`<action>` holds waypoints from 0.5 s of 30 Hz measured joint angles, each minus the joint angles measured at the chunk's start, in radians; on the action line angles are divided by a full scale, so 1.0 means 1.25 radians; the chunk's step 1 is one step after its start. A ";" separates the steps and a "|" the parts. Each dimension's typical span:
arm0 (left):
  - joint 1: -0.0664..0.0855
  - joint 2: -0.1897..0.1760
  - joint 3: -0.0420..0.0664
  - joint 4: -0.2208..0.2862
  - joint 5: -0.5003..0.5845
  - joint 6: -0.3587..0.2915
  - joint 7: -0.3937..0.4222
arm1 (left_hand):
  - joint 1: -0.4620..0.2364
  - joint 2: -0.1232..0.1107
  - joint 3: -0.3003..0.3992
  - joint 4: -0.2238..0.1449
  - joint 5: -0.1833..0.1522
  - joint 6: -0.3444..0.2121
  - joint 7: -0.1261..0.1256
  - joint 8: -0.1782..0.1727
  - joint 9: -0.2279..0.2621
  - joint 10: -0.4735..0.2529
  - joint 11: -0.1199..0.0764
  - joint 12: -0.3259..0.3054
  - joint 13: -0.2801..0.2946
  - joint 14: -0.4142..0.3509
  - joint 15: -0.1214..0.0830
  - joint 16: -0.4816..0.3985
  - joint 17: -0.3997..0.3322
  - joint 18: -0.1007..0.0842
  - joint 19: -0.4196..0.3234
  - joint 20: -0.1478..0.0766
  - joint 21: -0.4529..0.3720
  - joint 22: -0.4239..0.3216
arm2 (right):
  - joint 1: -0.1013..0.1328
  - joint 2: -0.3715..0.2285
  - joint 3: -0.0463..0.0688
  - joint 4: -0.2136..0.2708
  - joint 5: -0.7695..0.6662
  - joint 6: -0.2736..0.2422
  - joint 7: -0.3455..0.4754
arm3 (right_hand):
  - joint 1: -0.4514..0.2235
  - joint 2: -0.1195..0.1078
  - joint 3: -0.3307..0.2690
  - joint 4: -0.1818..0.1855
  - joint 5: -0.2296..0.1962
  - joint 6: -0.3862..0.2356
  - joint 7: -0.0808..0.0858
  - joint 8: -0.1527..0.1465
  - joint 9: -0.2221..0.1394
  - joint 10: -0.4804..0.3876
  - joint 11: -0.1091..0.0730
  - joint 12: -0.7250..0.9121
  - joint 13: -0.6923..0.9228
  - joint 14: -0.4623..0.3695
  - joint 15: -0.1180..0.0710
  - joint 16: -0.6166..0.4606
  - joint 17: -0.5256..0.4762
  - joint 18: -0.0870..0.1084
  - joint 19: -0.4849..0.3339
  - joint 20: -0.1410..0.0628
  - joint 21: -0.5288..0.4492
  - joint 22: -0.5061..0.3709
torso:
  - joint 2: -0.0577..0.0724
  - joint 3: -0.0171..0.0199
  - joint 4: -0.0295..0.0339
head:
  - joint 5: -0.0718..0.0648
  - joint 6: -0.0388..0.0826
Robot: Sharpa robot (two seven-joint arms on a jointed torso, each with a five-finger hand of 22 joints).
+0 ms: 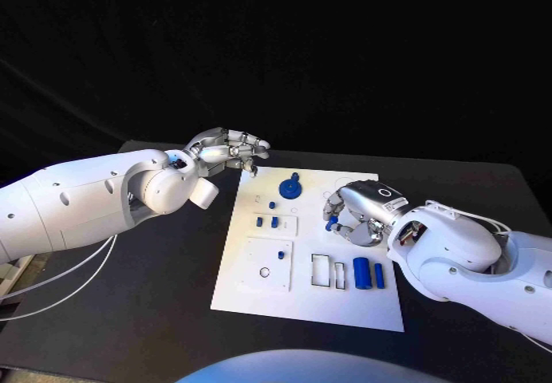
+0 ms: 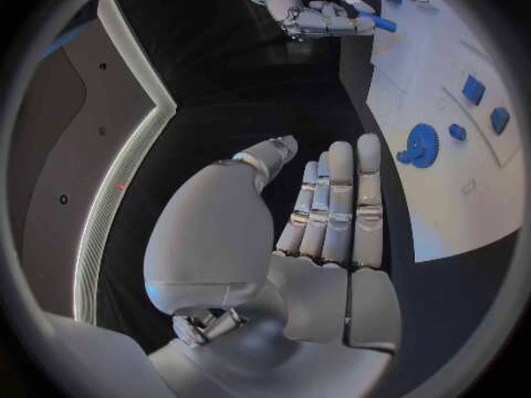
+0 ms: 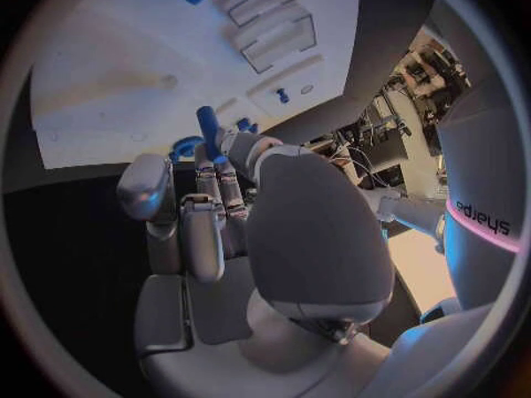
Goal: Assemble the parts on the task board
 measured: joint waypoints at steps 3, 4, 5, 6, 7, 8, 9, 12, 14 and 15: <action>0.000 0.002 0.000 -0.001 0.000 0.000 0.000 | 0.000 0.000 0.000 0.000 0.000 0.000 0.000 0.000 0.000 0.000 0.000 0.000 0.000 0.000 0.000 0.000 0.000 0.000 0.000 0.000 0.000 0.000 | 0.000 0.013 0.000 0.014 0.005 -0.004 0.000 | 0.000 0.000 0.004 -0.004 0.004 0.000 0.000 0.000 0.001 0.000 0.000 0.000 0.000 0.000 0.000 0.000 0.000 0.000 0.000 0.000 0.003 0.000 | 0.000 0.0001 -0.0004 | 0.001 0.000; 0.000 0.002 0.000 -0.001 0.000 0.000 0.000 | 0.000 0.000 0.000 0.000 0.000 -0.004 -0.001 0.000 0.000 0.000 0.000 0.000 0.000 0.000 0.000 0.000 0.000 0.000 0.000 0.000 -0.001 0.000 | -0.001 0.021 0.001 0.017 0.007 -0.005 0.000 | 0.000 0.000 0.005 -0.005 0.005 0.000 0.000 0.000 0.001 0.000 0.000 0.000 0.000 0.000 0.000 0.000 0.000 0.000 0.000 0.000 0.003 0.000 | 0.000 0.0003 -0.0005 | 0.001 0.000; 0.000 0.003 0.000 -0.001 0.000 0.000 0.000 | 0.000 0.000 0.000 0.000 0.000 -0.006 0.000 0.000 0.000 0.000 0.000 0.000 0.000 0.000 0.000 0.000 -0.001 0.000 0.000 0.000 -0.003 -0.001 | -0.002 0.029 0.001 0.019 0.008 -0.006 0.001 | -0.001 0.001 0.005 -0.005 0.005 0.000 0.000 0.000 0.001 0.000 0.000 0.000 0.000 0.000 0.000 0.000 0.000 0.000 0.000 0.000 0.004 0.000 | 0.000 0.0005 -0.0005 | 0.002 0.000; 0.000 0.004 0.000 -0.002 0.000 0.001 0.000 | 0.000 0.000 0.000 0.000 0.000 -0.006 0.000 0.000 0.000 0.000 0.000 0.000 0.000 0.000 0.000 0.000 -0.001 0.000 0.000 0.000 -0.003 -0.001 | -0.005 0.040 0.001 0.023 0.010 -0.008 0.003 | -0.002 0.002 0.007 -0.007 0.005 0.000 0.000 0.000 0.002 0.000 0.000 0.000 0.000 0.000 0.000 0.000 0.000 0.000 0.000 0.000 0.004 0.000 | 0.000 0.0004 -0.0005 | 0.002 0.001; 0.000 0.005 0.000 -0.002 0.000 0.001 0.000 | 0.000 0.000 0.000 0.000 0.000 -0.006 0.000 0.000 0.000 0.000 0.000 0.000 0.000 0.000 0.000 0.000 -0.001 0.000 0.000 0.000 -0.003 -0.001 | -0.008 0.048 0.001 0.026 0.012 -0.010 0.004 | -0.003 0.003 0.009 -0.009 0.005 0.000 0.000 0.000 0.002 0.000 0.000 0.000 0.000 0.000 0.000 0.000 0.000 0.000 0.000 0.000 0.004 0.000 | 0.000 0.0007 -0.0005 | 0.002 0.001; 0.000 0.005 0.000 -0.003 0.000 0.001 0.000 | 0.000 0.000 0.000 0.000 0.000 -0.006 0.000 0.000 0.000 0.000 0.000 0.000 0.000 0.000 0.000 0.000 -0.001 0.000 0.000 0.000 -0.003 -0.001 | -0.012 0.056 0.001 0.028 0.014 -0.011 0.005 | -0.008 0.003 0.011 -0.011 0.007 0.000 0.000 0.000 0.003 0.000 0.000 0.000 0.000 0.000 0.000 0.000 0.000 0.000 0.000 0.000 0.004 0.000 | 0.000 0.0008 -0.0005 | 0.002 0.002; 0.000 0.006 0.000 -0.003 0.000 0.001 0.000 | 0.000 0.000 0.000 0.000 0.000 -0.006 0.000 0.000 0.000 0.000 0.000 0.000 0.000 0.000 0.000 0.000 -0.001 0.000 0.000 0.000 -0.003 -0.001 | -0.016 0.064 0.001 0.030 0.015 -0.013 0.007 | -0.012 0.003 0.013 -0.013 0.010 0.000 0.000 0.000 0.003 0.000 0.000 0.000 0.000 0.000 0.000 0.000 0.000 0.000 0.000 0.000 0.004 0.000 | 0.000 0.0008 -0.0003 | 0.002 0.003; 0.000 0.009 0.000 -0.003 0.000 0.001 0.000 | 0.000 0.000 0.000 0.000 0.000 -0.006 0.000 0.000 0.000 0.000 0.000 0.000 0.000 0.000 0.000 0.000 -0.001 0.000 0.000 0.000 -0.003 -0.001 | -0.029 0.090 0.001 0.031 0.020 -0.019 0.013 | -0.014 0.003 0.016 -0.020 0.013 0.000 0.000 0.000 0.005 0.000 0.000 0.000 0.000 0.000 0.000 0.000 0.000 0.000 0.000 0.000 0.004 0.000 | 0.001 0.0006 0.0004 | 0.003 0.005; 0.000 0.010 0.000 -0.004 0.000 0.002 0.000 | 0.000 0.000 0.000 0.000 0.000 -0.006 0.000 0.000 0.001 0.000 0.000 0.000 0.000 0.000 0.000 0.000 -0.001 0.000 0.000 0.000 -0.003 -0.001 | -0.037 0.107 0.001 0.030 0.022 -0.023 0.018 | -0.016 0.001 0.016 -0.021 0.015 0.000 0.000 0.000 0.005 0.000 0.000 0.000 0.000 0.000 0.000 0.000 0.000 0.000 0.000 0.000 0.004 0.000 | 0.001 0.0004 0.0004 | 0.005 0.005; 0.000 0.011 0.000 -0.004 0.000 0.002 0.000 | 0.000 0.000 0.000 0.000 0.000 -0.006 0.000 0.000 0.001 0.000 0.000 0.000 0.000 0.000 0.000 0.000 -0.001 0.000 0.000 0.000 -0.003 -0.001 | -0.040 0.114 0.001 0.029 0.023 -0.025 0.021 | -0.016 0.001 0.016 -0.021 0.016 0.000 0.000 0.000 0.005 0.000 0.000 0.000 0.000 0.000 0.000 0.000 0.000 0.000 0.000 0.000 0.004 0.000 | 0.001 0.0004 0.0004 | 0.006 0.006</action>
